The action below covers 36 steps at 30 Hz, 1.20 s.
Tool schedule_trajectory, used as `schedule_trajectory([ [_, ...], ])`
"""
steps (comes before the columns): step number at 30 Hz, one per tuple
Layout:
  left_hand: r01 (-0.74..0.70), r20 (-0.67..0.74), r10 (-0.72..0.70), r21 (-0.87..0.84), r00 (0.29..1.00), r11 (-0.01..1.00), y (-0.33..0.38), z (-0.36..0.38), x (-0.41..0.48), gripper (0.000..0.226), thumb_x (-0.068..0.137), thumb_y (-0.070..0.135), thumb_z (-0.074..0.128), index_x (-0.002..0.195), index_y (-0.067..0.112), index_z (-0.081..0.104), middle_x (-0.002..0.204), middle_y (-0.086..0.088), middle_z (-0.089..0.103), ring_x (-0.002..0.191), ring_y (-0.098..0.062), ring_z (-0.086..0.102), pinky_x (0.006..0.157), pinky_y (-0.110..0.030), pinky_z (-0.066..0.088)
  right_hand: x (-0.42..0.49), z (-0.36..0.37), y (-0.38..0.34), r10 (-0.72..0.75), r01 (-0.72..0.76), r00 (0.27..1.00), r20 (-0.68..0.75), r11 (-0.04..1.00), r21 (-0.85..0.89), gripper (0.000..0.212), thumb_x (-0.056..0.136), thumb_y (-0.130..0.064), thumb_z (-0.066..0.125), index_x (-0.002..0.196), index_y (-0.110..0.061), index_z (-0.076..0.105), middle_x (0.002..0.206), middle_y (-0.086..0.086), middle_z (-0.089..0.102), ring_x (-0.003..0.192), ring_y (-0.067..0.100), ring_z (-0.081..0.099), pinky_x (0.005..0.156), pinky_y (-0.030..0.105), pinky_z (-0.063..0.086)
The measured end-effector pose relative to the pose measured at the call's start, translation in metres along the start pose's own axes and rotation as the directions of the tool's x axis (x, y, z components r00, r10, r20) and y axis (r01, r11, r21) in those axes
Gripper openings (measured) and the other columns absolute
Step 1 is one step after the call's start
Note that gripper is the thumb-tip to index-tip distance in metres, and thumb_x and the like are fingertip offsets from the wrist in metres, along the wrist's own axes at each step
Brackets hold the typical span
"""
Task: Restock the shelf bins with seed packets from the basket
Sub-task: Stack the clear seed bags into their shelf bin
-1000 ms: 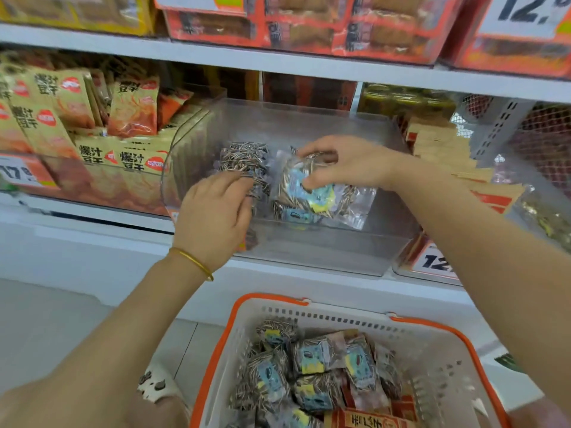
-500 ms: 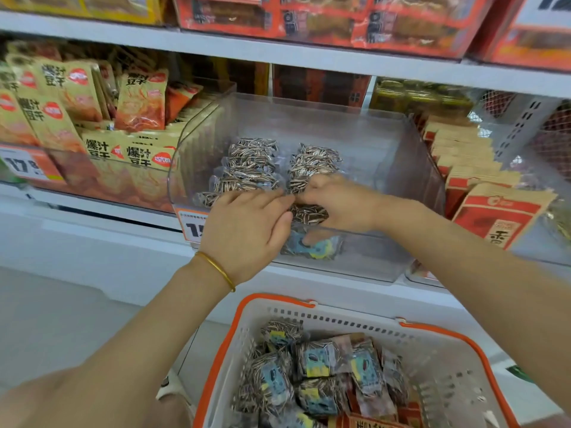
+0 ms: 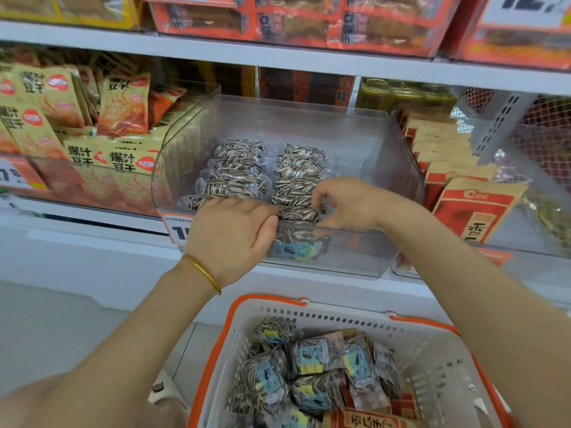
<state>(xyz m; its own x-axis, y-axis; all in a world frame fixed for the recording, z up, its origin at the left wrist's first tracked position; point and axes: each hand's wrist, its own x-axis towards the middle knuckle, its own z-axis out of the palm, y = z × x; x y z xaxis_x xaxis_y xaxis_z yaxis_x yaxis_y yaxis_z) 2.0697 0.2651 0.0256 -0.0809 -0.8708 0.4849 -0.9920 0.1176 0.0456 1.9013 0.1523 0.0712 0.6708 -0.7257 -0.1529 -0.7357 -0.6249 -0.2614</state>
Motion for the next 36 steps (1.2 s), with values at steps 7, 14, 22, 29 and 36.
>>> schedule_trajectory([
  [7,-0.049,-0.036,0.050,0.050,0.998,0.998,-0.003,0.000,-0.004,0.043,0.092,0.033,0.032,0.113,0.016,0.066,0.105,-0.002,0.070,0.098,-0.026,0.064,0.088,-0.039,0.044,-0.011,-0.002,0.003,-0.010,0.007,0.997,-0.081,0.999,-0.036,0.044,0.086,-0.035,0.064,0.127,-0.021,0.054,0.122,0.002,0.057,0.112,0.019,0.052,0.090,0.026,0.043],
  [14,-0.306,-0.136,0.302,-0.007,0.943,0.952,0.044,-0.004,-0.052,0.040,0.090,0.028,0.043,0.118,0.010,0.064,0.126,-0.007,0.060,0.111,-0.030,0.056,0.090,-0.042,0.041,-0.129,0.045,-0.010,-0.095,0.235,0.798,-0.596,0.958,0.162,0.022,0.089,-0.020,0.053,0.108,-0.023,0.064,0.099,-0.007,0.061,0.078,0.012,0.060,0.068,0.032,0.051],
  [22,-0.213,0.691,0.240,-0.126,0.682,0.969,0.083,0.083,-0.123,0.043,0.093,0.029,0.033,0.131,0.017,0.049,0.138,-0.006,0.046,0.119,-0.028,0.049,0.089,-0.044,0.049,-0.123,0.218,0.089,0.299,-0.327,0.921,0.250,0.942,0.075,0.031,0.094,-0.016,0.051,0.124,-0.014,0.050,0.124,0.007,0.057,0.107,0.023,0.056,0.086,0.035,0.048],
  [29,-0.224,0.869,0.112,-0.002,0.482,0.975,0.081,0.135,-0.135,0.043,0.096,0.027,0.042,0.138,0.016,0.036,0.141,-0.007,0.037,0.126,-0.027,0.038,0.096,-0.038,0.043,-0.121,0.279,0.105,0.526,-0.572,0.797,0.298,0.816,0.090,0.072,0.090,-0.038,0.057,0.142,-0.002,0.024,0.142,0.021,0.035,0.126,0.037,0.042,0.099,0.044,0.042],
  [36,0.003,0.919,-0.216,0.228,0.328,0.974,0.048,0.175,-0.154,0.071,0.089,0.048,0.052,0.143,0.013,0.023,0.143,-0.015,0.033,0.129,-0.034,0.036,0.104,-0.045,0.037,-0.118,0.296,0.105,0.626,-0.674,0.721,0.297,0.733,0.092,0.096,0.084,-0.054,0.060,0.149,-0.012,0.004,0.150,0.019,0.017,0.129,0.041,0.037,0.096,0.046,0.043],
])
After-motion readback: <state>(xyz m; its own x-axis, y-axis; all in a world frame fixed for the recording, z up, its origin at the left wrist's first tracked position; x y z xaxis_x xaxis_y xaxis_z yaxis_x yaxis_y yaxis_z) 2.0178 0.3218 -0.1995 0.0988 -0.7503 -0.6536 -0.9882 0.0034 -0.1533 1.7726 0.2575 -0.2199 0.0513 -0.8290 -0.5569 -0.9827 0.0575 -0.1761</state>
